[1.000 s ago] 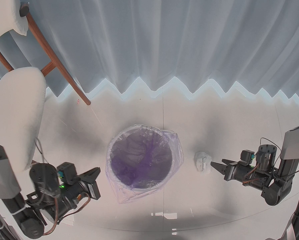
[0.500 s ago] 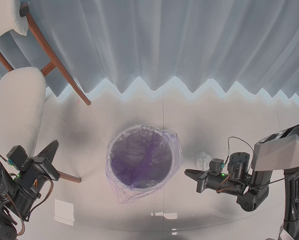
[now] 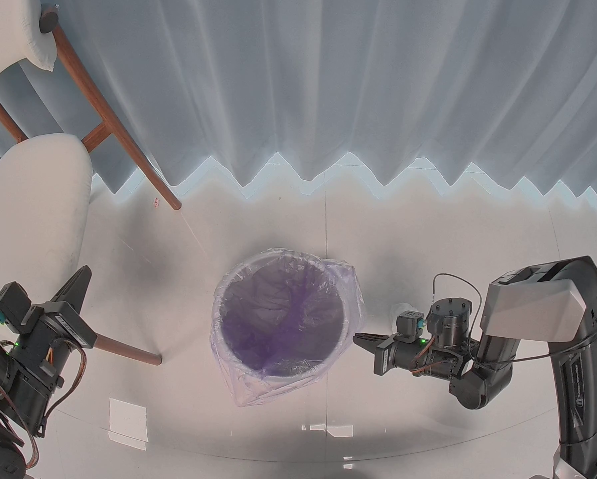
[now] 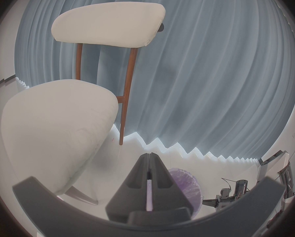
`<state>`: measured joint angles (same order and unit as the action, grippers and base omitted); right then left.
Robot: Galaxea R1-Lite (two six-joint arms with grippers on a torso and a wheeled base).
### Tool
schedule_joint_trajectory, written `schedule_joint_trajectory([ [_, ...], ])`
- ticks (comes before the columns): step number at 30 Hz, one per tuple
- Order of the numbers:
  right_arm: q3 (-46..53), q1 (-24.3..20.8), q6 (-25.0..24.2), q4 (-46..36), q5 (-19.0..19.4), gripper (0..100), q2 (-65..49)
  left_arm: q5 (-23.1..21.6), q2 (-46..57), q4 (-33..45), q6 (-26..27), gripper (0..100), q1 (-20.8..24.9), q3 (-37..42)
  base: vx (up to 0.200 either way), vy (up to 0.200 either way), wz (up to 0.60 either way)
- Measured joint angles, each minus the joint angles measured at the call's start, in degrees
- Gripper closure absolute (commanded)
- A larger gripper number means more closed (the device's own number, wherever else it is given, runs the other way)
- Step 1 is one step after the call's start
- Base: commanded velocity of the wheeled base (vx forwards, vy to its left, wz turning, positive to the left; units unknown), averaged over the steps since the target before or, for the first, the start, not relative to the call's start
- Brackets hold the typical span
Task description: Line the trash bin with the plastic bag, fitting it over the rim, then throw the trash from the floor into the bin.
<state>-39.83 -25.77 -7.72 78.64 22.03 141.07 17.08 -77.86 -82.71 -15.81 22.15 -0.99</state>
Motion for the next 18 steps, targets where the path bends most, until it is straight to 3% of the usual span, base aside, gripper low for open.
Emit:
schedule_joint_trajectory([
  [8, -9.14, 1.19, -0.11, -7.70, 0.00, 100, 2.32, 0.11, 0.28, 0.09, 0.00, 100, -0.74, -0.02, 0.000, 0.000, 0.00],
  [18, -19.21, 3.06, -0.11, -23.30, -0.02, 100, 4.72, 0.32, 0.68, 0.52, 0.00, 100, -1.62, -0.02, 0.000, 0.000, 0.00],
])
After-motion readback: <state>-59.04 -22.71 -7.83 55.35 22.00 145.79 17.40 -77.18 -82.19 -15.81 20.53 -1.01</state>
